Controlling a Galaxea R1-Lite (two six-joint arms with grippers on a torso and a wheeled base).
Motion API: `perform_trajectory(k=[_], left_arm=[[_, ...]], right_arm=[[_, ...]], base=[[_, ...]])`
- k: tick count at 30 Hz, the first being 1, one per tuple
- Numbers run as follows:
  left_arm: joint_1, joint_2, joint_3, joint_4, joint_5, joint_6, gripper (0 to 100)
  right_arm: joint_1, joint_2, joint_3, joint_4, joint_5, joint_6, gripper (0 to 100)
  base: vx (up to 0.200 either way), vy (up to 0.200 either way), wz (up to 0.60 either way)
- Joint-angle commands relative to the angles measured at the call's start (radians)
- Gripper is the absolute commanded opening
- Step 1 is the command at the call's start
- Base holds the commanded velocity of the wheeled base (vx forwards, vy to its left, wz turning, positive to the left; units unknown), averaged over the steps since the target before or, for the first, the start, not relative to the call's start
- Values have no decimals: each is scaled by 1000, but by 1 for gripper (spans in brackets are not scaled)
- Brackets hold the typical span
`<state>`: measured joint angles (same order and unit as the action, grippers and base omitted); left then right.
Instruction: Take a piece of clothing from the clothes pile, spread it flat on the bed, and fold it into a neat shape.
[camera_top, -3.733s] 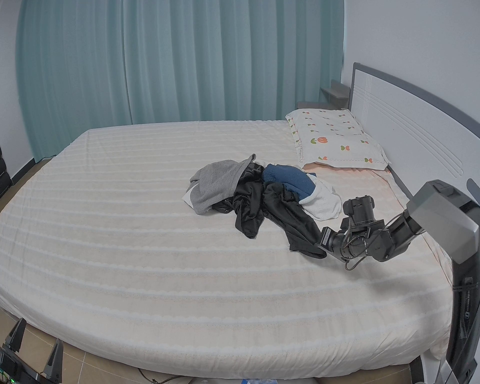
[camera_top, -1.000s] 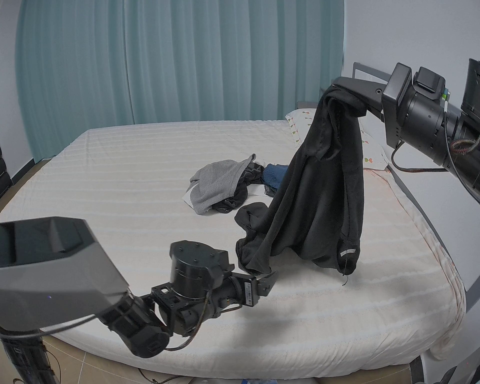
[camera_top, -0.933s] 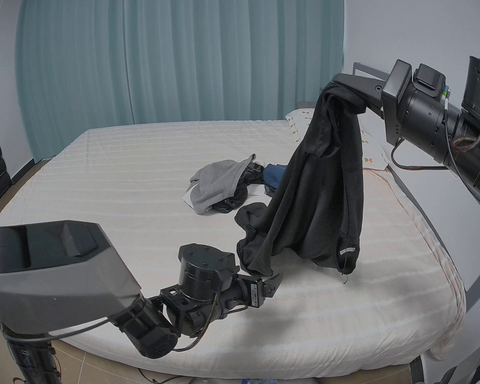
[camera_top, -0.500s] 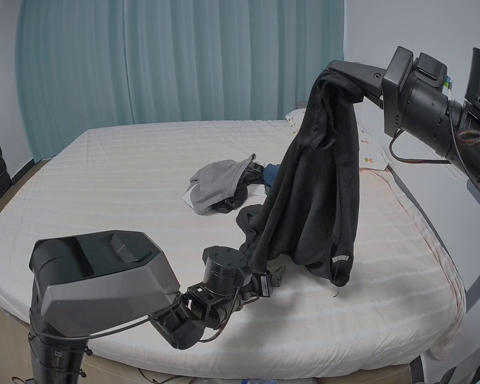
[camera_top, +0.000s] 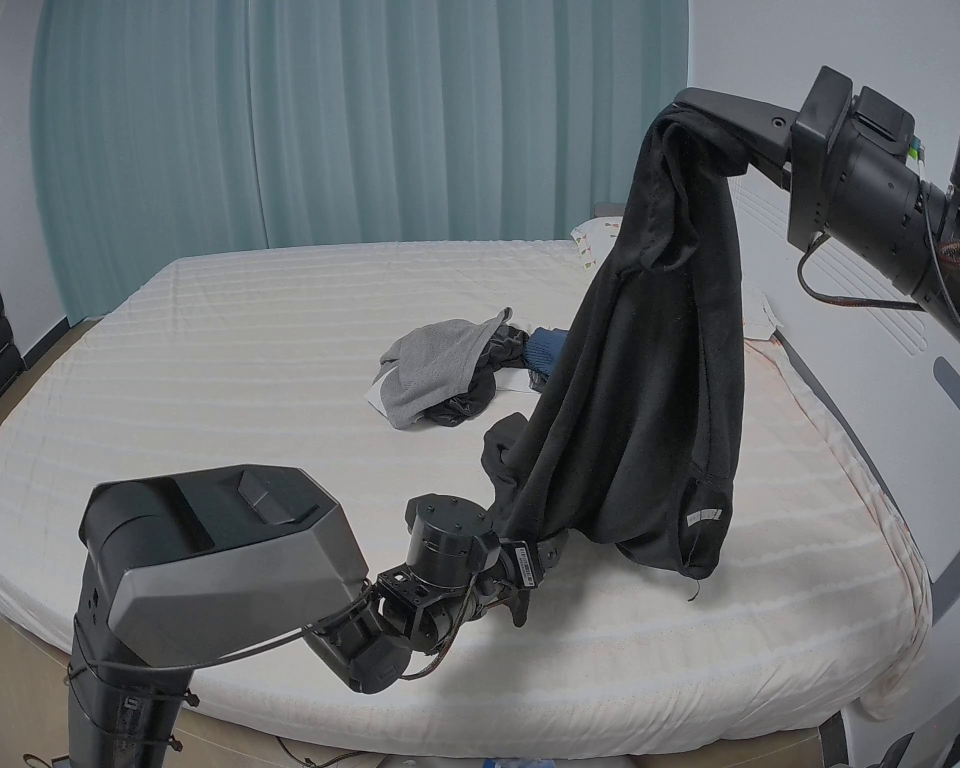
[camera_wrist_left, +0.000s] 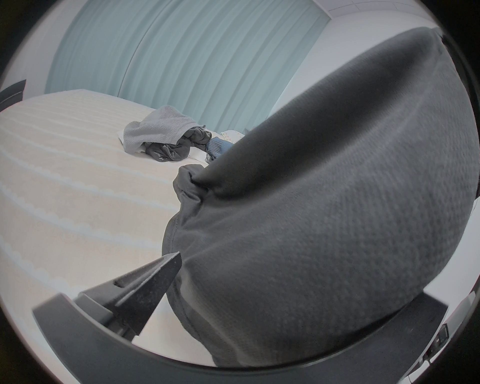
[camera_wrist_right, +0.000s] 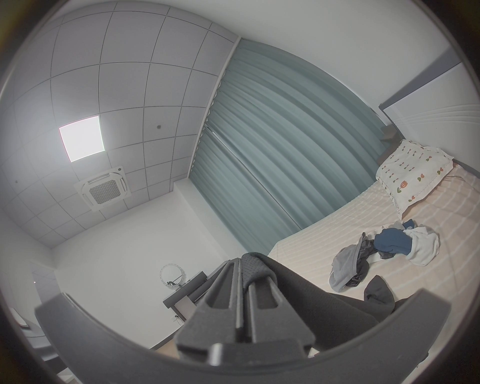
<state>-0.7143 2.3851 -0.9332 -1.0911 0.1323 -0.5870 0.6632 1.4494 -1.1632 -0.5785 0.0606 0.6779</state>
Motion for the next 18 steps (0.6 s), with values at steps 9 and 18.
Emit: perform_trajectory(k=[9, 18], left_arm=[[18, -12, 86, -30, 4, -40, 0], [93, -313, 74, 103, 1, -103, 0]], right_arm=[[-65, 3, 45, 2, 11, 8, 0], [-159, 77, 138, 0, 54, 11, 0]], base=[[0, 0, 0], [0, 0, 0]])
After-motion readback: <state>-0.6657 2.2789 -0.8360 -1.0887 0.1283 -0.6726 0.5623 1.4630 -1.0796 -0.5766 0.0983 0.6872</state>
